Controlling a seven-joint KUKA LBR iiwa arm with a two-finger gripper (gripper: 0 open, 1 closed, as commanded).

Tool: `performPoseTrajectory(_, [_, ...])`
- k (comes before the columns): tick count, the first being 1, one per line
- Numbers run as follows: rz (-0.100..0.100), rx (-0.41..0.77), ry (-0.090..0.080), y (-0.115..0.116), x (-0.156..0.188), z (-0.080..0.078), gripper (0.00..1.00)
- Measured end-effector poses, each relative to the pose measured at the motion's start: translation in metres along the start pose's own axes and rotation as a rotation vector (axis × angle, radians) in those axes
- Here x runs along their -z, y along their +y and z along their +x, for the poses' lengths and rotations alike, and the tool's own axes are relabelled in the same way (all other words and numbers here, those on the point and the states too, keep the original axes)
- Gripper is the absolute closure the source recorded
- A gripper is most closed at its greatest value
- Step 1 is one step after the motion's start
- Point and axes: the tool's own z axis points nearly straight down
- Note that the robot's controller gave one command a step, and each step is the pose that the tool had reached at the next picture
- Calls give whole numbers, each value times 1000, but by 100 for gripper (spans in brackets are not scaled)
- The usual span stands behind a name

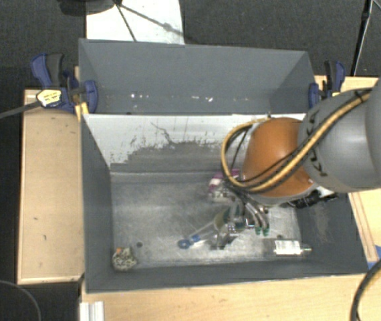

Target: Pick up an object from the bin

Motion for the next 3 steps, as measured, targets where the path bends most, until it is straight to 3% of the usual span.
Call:
performPoseTrajectory(1, [0, -2, -6, 1, 2, -2, 100])
performPoseTrajectory(3, [3, -12, 1, 2, 106, -7, 100])
